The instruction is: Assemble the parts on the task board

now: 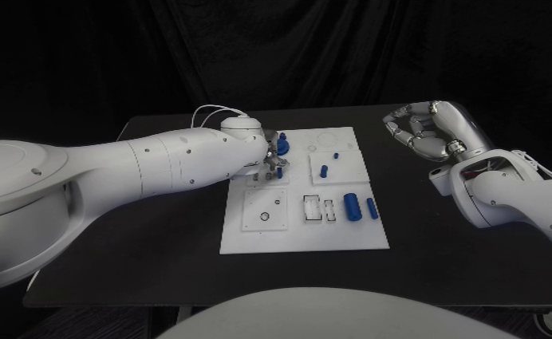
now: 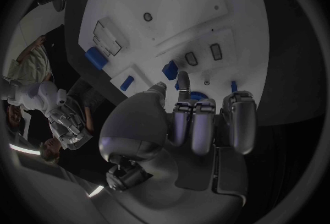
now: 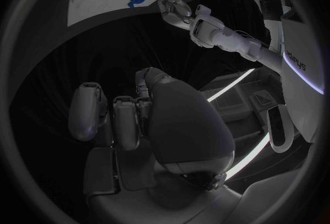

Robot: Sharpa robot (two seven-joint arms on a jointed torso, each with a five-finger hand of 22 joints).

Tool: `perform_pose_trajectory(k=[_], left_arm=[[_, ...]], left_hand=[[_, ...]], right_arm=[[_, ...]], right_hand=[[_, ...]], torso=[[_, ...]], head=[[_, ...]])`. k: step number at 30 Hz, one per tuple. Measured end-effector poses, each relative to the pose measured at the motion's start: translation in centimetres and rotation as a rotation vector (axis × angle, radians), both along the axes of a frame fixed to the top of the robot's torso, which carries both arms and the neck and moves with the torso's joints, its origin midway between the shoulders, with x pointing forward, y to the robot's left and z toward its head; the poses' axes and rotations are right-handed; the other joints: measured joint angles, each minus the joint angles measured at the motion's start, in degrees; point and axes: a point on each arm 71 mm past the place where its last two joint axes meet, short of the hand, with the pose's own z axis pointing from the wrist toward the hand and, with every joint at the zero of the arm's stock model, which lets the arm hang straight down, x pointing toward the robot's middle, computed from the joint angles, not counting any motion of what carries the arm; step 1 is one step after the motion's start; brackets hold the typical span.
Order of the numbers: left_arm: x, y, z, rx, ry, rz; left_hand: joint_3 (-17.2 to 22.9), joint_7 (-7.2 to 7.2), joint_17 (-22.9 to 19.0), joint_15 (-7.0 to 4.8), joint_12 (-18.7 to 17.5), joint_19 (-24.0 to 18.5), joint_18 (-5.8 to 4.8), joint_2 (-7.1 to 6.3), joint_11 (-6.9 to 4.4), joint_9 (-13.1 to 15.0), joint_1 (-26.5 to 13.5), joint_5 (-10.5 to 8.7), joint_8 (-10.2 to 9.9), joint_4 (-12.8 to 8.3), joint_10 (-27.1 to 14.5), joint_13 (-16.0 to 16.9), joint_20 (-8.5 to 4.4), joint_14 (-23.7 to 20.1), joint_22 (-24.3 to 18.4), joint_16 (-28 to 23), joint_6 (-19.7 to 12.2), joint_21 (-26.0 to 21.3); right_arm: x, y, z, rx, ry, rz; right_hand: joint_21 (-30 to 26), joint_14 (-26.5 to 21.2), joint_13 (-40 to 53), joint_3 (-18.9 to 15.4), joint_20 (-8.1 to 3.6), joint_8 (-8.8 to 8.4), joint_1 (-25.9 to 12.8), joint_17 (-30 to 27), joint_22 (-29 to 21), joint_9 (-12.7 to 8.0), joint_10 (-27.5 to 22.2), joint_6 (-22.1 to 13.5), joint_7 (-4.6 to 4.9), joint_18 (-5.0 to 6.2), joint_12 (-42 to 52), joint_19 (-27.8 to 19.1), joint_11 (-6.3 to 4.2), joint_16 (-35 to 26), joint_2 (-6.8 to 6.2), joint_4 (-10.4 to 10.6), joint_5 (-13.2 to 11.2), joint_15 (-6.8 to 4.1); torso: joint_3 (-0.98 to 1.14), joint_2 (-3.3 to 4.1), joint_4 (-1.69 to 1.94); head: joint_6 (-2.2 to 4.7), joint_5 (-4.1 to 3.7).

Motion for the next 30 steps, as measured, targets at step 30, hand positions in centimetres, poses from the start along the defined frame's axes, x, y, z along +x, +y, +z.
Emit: perform_pose_trajectory(k=[30], left_arm=[[-0.45,-0.10,-0.90,0.003,0.022,-0.005]], left_hand=[[0.4,0.10,0.0,0.00,0.0,-0.8,-0.01,0.00,0.00,0.1,0.0,1.24,-3.0,-0.4,0.0,0.0,0.01,0.0,0.0,0.0,0.5,-0.9]], right_arm=[[0.07,-0.12,-0.07,-0.002,0.007,-0.006]], right_hand=[[0.0,-0.2,0.0,0.3,0.00,0.00,0.0,0.0,0.0,-0.1,0.0,0.0,0.00,0.00,0.0,0.0,0.00,0.0,0.00,0.0,0.0,-0.15]], torso=[[0.08,-0.02,-0.07]], head=[[0.00,0.30]])
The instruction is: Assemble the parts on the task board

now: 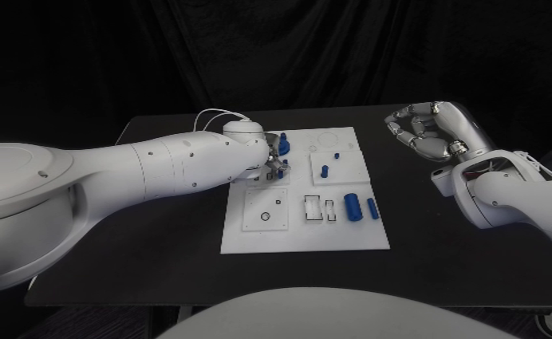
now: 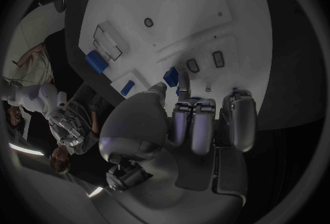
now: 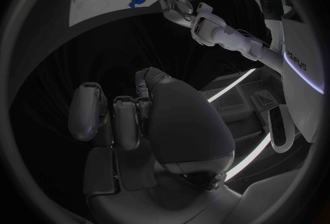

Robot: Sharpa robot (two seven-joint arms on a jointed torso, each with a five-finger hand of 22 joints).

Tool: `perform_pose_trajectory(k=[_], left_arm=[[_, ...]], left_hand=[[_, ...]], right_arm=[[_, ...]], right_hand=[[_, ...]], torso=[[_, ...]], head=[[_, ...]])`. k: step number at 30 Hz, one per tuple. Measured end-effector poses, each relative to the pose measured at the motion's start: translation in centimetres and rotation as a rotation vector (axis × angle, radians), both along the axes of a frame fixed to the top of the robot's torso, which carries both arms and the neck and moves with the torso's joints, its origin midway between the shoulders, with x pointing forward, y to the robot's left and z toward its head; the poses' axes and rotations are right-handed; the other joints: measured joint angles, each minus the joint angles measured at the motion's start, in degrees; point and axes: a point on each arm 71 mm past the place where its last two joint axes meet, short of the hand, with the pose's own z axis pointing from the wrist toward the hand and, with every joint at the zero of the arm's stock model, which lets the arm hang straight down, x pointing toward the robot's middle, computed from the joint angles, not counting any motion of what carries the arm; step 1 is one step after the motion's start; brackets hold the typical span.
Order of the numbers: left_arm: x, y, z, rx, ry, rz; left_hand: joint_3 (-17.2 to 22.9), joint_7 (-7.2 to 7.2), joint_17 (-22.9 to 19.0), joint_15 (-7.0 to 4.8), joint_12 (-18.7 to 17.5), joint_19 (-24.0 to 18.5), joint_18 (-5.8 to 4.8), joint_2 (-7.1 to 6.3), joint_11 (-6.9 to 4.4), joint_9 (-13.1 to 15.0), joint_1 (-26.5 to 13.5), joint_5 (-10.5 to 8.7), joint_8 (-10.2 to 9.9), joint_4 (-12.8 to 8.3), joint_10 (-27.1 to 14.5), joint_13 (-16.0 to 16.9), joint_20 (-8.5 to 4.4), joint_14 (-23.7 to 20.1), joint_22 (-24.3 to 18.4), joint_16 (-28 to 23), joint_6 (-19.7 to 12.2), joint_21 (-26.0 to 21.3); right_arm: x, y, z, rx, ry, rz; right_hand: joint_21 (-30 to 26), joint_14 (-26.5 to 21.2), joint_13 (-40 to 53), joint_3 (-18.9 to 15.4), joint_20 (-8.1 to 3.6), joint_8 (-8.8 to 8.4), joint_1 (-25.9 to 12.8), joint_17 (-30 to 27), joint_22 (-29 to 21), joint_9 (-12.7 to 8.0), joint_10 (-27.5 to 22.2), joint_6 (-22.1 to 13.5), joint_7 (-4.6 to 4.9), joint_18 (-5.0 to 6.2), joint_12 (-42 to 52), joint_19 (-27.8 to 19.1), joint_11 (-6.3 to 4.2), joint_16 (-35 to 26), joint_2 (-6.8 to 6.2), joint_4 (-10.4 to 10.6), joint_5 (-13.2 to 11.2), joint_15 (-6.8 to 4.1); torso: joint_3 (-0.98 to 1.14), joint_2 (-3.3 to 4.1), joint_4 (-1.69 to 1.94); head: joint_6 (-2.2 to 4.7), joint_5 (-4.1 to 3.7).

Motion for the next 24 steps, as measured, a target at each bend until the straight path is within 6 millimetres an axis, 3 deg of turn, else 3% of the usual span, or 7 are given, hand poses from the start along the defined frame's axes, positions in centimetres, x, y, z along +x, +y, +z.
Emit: perform_pose_trajectory(k=[4,10,16,24], left_arm=[[-0.05,-0.01,-0.13,0.000,0.003,-0.001],[-0.16,-0.12,-0.28,-0.002,0.006,-0.004],[-0.19,-0.12,-0.37,-0.003,0.008,-0.006],[-0.23,0.00,-0.41,-0.005,0.010,-0.007]], left_hand=[[0.4,0.01,0.0,0.00,0.0,0.0,0.01,-0.02,0.00,0.0,0.6,1.08,-0.8,-0.4,0.0,0.0,0.00,0.0,0.0,0.0,0.4,-0.2],[1.8,-0.10,0.0,0.00,0.0,0.0,0.00,-0.72,0.00,0.3,1.8,5.05,-3.0,-1.8,0.0,0.0,0.00,0.0,0.0,0.0,1.1,-0.4],[3.6,-0.36,0.0,0.00,0.0,0.0,0.01,-1.03,0.00,0.8,2.9,6.13,-4.1,-3.1,0.0,0.0,0.00,0.0,0.0,0.0,1.5,-0.4],[8.9,-0.40,0.0,0.00,0.0,0.0,0.00,-2.29,0.00,2.0,4.1,10.51,-6.0,-5.2,0.0,0.0,0.00,0.0,0.0,0.0,2.7,-0.6]], right_arm=[[0.01,-0.02,-0.01,0.000,0.001,-0.001],[0.04,-0.07,-0.03,-0.001,0.003,-0.003],[0.04,-0.08,-0.04,-0.001,0.005,-0.005],[0.05,-0.12,-0.06,-0.001,0.007,-0.007]], right_hand=[[0.0,0.0,0.0,0.0,0.00,0.00,0.2,0.0,0.0,0.0,0.0,0.0,0.00,0.00,0.0,0.0,0.00,0.0,-0.22,0.0,0.3,0.00],[0.0,0.0,0.0,0.0,0.00,0.00,0.2,0.0,0.0,0.0,0.0,0.0,0.00,0.00,0.0,0.0,0.00,0.0,-0.22,0.0,0.3,0.00],[0.0,0.0,0.0,0.0,0.00,0.00,0.2,0.0,0.0,0.0,0.0,0.0,0.00,0.00,0.0,0.0,0.00,0.0,-0.22,0.0,0.3,0.00],[0.0,0.0,0.0,0.2,0.00,0.00,0.2,0.0,0.0,0.0,0.0,0.0,0.00,0.00,0.0,0.0,0.00,0.0,-0.22,-0.2,0.3,0.00]], torso=[[0.01,0.01,-0.01],[0.02,0.01,-0.02],[0.03,0.02,-0.05],[0.03,0.03,-0.05]], head=[[0.00,0.00],[0.00,0.01],[0.00,-0.03],[0.00,-0.13]])
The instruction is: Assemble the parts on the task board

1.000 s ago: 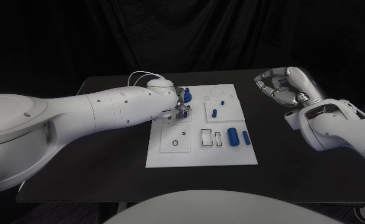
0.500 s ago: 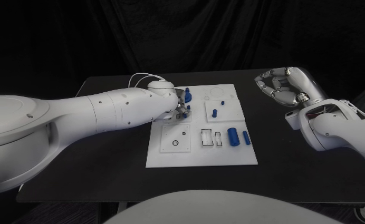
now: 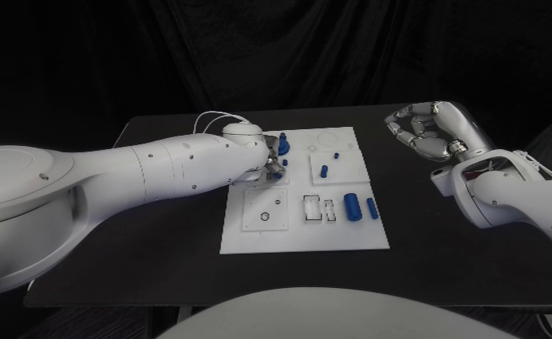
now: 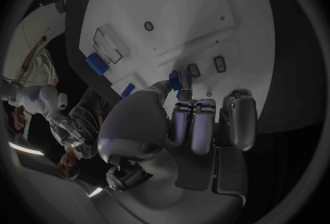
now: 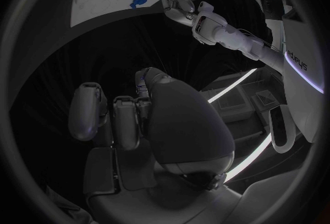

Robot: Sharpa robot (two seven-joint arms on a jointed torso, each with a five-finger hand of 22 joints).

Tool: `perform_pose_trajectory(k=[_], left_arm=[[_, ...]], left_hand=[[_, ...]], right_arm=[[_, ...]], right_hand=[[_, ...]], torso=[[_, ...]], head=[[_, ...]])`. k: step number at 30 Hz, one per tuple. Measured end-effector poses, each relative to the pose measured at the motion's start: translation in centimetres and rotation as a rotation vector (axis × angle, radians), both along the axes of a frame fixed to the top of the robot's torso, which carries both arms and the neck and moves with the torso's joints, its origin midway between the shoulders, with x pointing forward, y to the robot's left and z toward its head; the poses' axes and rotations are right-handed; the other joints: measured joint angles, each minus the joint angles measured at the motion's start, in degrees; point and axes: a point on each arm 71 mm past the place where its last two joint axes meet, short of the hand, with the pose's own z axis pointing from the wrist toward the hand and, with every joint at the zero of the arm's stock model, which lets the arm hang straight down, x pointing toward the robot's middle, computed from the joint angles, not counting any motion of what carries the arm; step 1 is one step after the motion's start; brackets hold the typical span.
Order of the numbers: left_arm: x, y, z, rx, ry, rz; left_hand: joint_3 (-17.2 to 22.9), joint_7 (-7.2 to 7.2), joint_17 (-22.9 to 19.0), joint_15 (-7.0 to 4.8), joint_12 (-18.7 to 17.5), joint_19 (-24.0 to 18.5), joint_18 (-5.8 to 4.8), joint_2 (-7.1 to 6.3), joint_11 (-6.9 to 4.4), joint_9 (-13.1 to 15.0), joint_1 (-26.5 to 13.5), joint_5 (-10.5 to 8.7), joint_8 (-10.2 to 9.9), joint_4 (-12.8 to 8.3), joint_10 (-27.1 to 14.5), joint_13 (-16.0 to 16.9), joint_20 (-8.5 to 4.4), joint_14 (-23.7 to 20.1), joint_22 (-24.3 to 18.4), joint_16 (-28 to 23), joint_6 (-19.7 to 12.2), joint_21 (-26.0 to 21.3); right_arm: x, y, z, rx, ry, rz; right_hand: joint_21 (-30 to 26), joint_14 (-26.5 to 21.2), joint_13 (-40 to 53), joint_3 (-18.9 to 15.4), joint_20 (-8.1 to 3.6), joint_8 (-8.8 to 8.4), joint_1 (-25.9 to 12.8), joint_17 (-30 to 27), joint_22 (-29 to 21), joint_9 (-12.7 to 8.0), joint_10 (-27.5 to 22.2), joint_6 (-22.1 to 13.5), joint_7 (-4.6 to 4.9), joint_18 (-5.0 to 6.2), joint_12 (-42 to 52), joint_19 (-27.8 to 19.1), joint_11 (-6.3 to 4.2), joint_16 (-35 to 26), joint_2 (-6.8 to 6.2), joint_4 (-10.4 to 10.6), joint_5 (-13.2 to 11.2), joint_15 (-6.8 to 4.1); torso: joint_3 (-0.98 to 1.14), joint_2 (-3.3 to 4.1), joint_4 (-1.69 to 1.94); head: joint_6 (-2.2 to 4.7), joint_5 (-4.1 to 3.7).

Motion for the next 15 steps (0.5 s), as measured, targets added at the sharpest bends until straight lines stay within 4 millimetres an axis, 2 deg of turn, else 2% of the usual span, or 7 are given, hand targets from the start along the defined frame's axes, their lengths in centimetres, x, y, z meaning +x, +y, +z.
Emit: perform_pose_trajectory(k=[3,7,15], left_arm=[[-0.1,0.1,0.0,-0.003,0.000,0.000],[-0.3,0.5,0.0,-0.008,-0.002,0.002],[-1.0,2.3,0.2,-0.017,-0.004,0.019]], left_hand=[[2.4,-0.21,0.0,0.00,0.0,0.0,0.00,-0.84,0.00,0.6,-0.4,0.31,-0.5,-0.8,0.0,0.0,-0.03,0.0,0.0,0.0,0.4,0.0],[8.7,-0.27,0.0,0.00,0.0,0.2,0.00,-3.55,-0.02,2.1,-1.9,0.99,-1.4,-2.8,0.0,0.0,-0.23,0.0,0.0,0.0,1.1,0.0],[12.9,-0.32,0.0,0.00,0.0,0.4,0.00,-5.31,-0.21,3.6,-3.7,-0.90,-2.0,-3.9,0.2,0.0,-0.43,0.0,0.0,0.0,1.7,0.0]], right_arm=[[0.0,0.0,0.0,0.000,0.001,-0.001],[0.0,0.0,0.0,0.000,0.003,-0.002],[0.1,-0.2,-0.1,-0.002,0.006,-0.008]], right_hand=[[0.0,0.0,0.0,0.0,0.00,0.00,0.0,0.0,0.0,0.0,0.0,0.0,0.00,0.00,0.0,0.0,0.00,0.0,0.00,0.0,0.0,0.00],[0.0,0.0,0.0,0.0,0.00,0.00,0.0,0.0,0.0,0.0,0.0,0.0,0.00,0.00,0.0,0.0,0.00,0.0,0.00,0.0,0.0,0.00],[0.0,0.0,0.0,0.0,0.00,0.00,0.0,0.0,0.0,-0.1,0.0,0.0,0.00,0.00,0.0,0.0,0.00,0.0,0.00,0.0,0.2,0.00]], torso=[[0.00,0.01,0.00],[0.00,0.01,0.00],[0.01,0.00,-0.03]], head=[[-0.01,0.00],[-0.01,0.00],[-0.01,0.02]])
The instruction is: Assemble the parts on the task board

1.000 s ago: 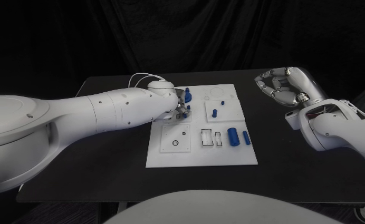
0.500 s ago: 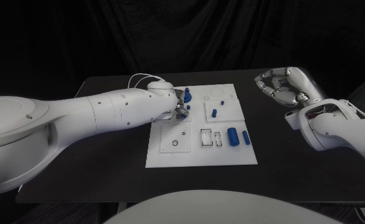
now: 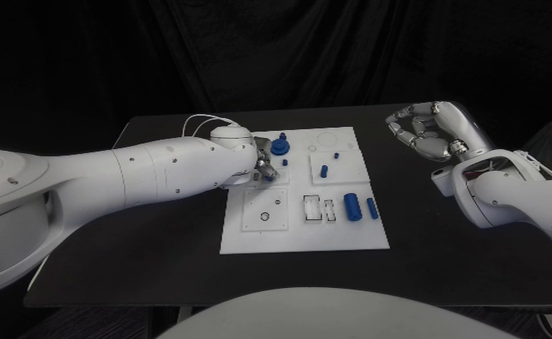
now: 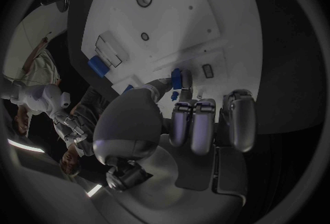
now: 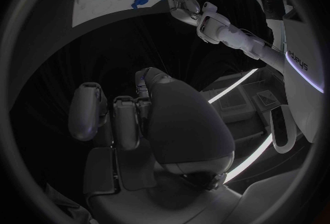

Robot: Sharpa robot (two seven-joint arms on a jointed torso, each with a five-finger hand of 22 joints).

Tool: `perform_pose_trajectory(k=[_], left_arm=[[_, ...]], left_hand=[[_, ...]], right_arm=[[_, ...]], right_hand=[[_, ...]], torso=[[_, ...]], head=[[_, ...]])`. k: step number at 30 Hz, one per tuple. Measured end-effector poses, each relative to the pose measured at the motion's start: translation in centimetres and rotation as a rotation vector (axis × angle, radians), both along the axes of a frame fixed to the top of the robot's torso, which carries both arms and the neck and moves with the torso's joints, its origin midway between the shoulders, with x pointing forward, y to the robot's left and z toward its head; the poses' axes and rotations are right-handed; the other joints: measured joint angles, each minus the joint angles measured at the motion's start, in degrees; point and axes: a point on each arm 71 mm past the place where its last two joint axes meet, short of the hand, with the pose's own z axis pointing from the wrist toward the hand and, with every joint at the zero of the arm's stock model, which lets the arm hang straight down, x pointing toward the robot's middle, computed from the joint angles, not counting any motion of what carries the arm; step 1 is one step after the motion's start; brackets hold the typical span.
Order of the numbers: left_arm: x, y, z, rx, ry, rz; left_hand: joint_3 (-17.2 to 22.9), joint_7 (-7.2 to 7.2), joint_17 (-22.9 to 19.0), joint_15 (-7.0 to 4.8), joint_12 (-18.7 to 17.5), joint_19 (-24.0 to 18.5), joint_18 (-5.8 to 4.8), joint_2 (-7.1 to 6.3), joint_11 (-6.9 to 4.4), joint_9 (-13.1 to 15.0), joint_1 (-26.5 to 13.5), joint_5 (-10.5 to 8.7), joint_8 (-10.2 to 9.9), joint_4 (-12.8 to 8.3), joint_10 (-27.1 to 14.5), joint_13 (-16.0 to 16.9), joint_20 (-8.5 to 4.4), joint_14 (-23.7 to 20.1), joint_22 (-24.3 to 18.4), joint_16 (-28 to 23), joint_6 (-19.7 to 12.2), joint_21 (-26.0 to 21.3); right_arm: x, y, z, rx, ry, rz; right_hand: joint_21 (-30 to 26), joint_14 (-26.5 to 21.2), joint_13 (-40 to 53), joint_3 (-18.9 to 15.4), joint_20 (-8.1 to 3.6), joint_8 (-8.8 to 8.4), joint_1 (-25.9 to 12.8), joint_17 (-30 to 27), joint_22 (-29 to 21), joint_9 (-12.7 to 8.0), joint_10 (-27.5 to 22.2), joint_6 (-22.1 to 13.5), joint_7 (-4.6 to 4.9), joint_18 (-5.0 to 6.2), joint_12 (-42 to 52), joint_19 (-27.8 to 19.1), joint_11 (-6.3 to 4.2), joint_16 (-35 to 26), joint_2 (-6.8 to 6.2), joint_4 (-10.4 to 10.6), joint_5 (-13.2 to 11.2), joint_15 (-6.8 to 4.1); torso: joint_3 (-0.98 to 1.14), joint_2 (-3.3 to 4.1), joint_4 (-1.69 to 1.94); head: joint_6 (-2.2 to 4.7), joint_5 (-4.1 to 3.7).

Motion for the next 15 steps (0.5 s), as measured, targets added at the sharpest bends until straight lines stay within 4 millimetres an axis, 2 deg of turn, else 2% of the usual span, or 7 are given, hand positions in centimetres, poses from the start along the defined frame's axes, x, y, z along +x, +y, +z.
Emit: perform_pose_trajectory(k=[2,6,15], left_arm=[[-0.1,0.6,0.0,-0.001,-0.003,0.009],[-0.3,1.3,0.1,-0.004,-0.009,0.023],[-0.2,2.0,0.2,-0.012,-0.028,0.045]], left_hand=[[0.8,0.00,0.0,0.00,0.0,0.0,0.00,-0.15,0.00,0.4,-0.8,-1.70,-0.3,-0.2,0.0,0.0,0.00,0.0,0.0,0.0,0.0,0.0],[1.1,-0.03,0.0,0.00,0.0,0.0,0.00,-0.08,0.00,0.7,-1.6,-2.88,-0.3,0.0,0.0,0.0,0.00,0.0,0.0,0.0,0.4,0.0],[1.4,-0.08,0.0,0.00,0.0,0.0,0.00,-0.08,0.00,0.9,-1.6,-3.35,-0.4,0.0,0.0,0.0,0.00,0.0,0.0,0.0,0.5,-0.2]], right_arm=[[0.0,0.0,0.0,-0.001,0.001,-0.002],[0.1,-0.1,-0.1,-0.002,0.003,-0.005],[0.2,0.1,-0.2,-0.002,0.011,-0.003]], right_hand=[[0.0,0.0,0.0,0.0,0.00,0.00,0.0,0.0,0.0,0.0,0.0,0.0,0.00,0.00,0.0,0.0,0.00,0.0,0.00,0.0,0.0,0.00],[-0.2,0.0,0.0,0.0,0.00,0.00,0.0,0.0,0.0,0.0,0.0,0.0,0.00,0.00,0.0,0.0,0.00,0.0,0.00,0.0,0.0,0.00],[-0.2,0.0,0.0,0.0,0.00,0.00,0.0,0.0,0.0,0.0,-0.1,-0.1,0.10,0.00,-0.1,0.0,-0.09,0.0,0.00,0.0,0.0,0.00]], torso=[[0.00,-0.01,0.00],[0.01,0.00,0.00],[0.01,-0.01,0.00]], head=[[0.00,0.00],[0.02,0.15],[0.02,0.48]])
